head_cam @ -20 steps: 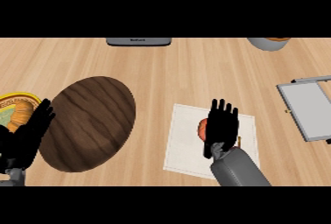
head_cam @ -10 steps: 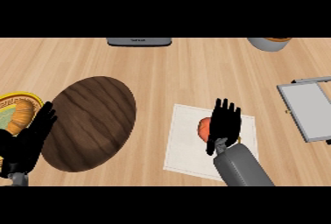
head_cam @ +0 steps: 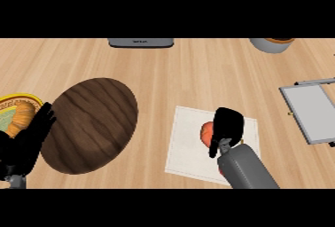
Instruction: Pick the squash from the placemat and place it in the tiered shelf
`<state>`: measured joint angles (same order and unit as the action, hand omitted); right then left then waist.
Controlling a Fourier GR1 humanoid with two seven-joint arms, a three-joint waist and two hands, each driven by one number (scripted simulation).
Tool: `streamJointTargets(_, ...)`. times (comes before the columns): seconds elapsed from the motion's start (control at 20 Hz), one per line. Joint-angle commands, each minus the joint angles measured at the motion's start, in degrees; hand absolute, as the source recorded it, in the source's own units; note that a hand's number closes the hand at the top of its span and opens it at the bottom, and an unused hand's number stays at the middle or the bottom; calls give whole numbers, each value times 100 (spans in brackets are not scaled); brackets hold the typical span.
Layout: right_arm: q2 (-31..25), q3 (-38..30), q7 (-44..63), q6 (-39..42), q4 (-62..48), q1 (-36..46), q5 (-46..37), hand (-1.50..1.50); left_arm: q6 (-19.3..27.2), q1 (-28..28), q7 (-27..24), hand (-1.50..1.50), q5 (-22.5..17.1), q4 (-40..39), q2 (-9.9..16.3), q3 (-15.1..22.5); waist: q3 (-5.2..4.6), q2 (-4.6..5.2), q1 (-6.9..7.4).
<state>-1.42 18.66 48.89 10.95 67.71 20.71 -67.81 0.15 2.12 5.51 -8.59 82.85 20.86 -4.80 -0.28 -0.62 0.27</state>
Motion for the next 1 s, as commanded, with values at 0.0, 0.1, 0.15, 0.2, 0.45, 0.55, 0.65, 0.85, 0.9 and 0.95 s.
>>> streamJointTargets(0.0, -255, -7, -545, -559, -666, -112, -248, 150, -72, 117, -70, 0, 30, 81, -74, -83, 29, 67, 12)
streamJointTargets(0.1, -123, 206, -122, 33, 297, -146, -382, 150, -38, 255, -8, 0, 72, 215, -223, -61, 28, 54, -8)
streamJointTargets(0.15, -104, 342, -246, -503, -124, -284, -601, 150, -89, 28, 53, 0, 83, 14, -115, -115, 28, 61, -9)
streamJointTargets(0.2, -182, 264, -159, -184, 270, -210, -578, 150, -104, -128, -378, 0, 241, -469, -170, -156, 26, 61, -30)
streamJointTargets(0.45, -556, -1665, 875, -850, -108, 576, -116, 150, -215, -211, -11, 0, 13, -141, 49, -247, 36, 93, -10)
streamJointTargets(0.55, -803, -2467, 1393, -1007, -227, 903, 75, 150, -145, -129, -137, 0, 83, -217, -38, -213, 40, 138, -13)
streamJointTargets(0.65, -781, -2640, 1792, -1175, -430, 1278, -99, 150, -107, 8, -124, 0, 171, -34, -196, -21, 36, 100, 114)
streamJointTargets(0.85, -1141, -2923, 1783, -1221, -853, 2048, -299, 150, -279, -177, -72, 0, 67, -121, -28, -174, 28, 91, 92)
streamJointTargets(0.9, -1214, -2921, 1771, -1237, -641, 1958, -359, 150, -340, -85, -192, 0, 48, -356, -9, -252, 25, 77, 36)
streamJointTargets(0.95, -1023, -2878, 2037, -1348, -784, 2196, -535, 150, -306, -292, 193, 0, -43, -161, 30, -274, 28, 78, 63)
